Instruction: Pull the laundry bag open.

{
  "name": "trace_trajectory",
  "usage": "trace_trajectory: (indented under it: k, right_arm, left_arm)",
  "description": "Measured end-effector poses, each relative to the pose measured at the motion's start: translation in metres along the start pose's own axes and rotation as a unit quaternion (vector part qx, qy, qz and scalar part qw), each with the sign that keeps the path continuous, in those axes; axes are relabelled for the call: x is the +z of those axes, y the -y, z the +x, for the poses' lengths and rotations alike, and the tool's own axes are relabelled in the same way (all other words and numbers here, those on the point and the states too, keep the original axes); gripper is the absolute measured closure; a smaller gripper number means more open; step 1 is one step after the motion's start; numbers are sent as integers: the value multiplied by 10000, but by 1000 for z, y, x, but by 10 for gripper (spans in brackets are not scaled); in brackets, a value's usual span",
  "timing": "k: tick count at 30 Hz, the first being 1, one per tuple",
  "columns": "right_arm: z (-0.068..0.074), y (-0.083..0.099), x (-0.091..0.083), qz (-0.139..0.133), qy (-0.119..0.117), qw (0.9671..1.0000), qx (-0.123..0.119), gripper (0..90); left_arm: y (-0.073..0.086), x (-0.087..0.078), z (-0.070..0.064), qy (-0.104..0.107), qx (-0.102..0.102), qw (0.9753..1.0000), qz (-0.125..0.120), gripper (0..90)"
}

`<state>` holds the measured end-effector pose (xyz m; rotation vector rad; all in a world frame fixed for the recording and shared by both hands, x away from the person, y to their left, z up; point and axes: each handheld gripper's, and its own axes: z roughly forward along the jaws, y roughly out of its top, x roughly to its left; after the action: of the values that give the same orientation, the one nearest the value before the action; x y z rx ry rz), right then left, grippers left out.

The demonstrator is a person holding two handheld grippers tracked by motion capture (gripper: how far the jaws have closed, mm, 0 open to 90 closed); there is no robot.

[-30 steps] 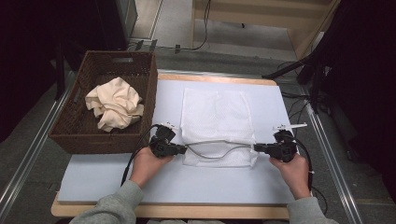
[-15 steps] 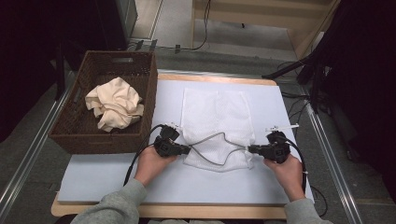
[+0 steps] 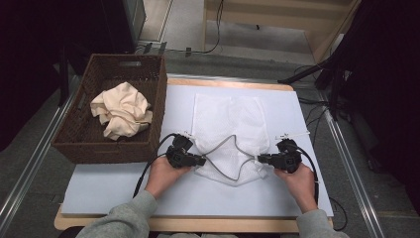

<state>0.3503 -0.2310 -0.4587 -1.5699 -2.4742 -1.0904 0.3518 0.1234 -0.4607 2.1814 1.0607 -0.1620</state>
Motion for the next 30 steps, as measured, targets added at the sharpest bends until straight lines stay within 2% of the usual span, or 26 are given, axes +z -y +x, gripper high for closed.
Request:
trace_trajectory:
  k: [4, 7, 9, 13, 15, 25, 30]
  right_arm:
    - [-1, 1, -7, -208, 68, 9997, -137, 688]
    - [-2, 2, -13, -473, 94, 9985, -273, 601]
    - [-1, 2, -15, -527, 118, 9981, -291, 545]
    - [0, 1, -17, -602, 80, 9976, -339, 515]
    - [2, 1, -18, -627, 78, 9973, -362, 495]
    - [13, -4, -21, -756, -65, 9956, -543, 463]
    - [17, -8, -17, -761, -111, 9951, -626, 443]
  left_arm:
    - [0, -4, 0, -40, -6, 10000, 57, 723]
    - [0, -7, -1, 5, 27, 10000, 58, 639]
    - [-1, -11, -2, 65, 44, 10000, 12, 566]
    - [-1, -19, -6, 37, 169, 9998, -92, 435]
    - [-1, -24, -7, 47, 245, 9996, -148, 397]
    - [4, -35, -17, 158, 410, 9988, -221, 363]
    - [7, -43, -18, 165, 351, 9988, -291, 360]
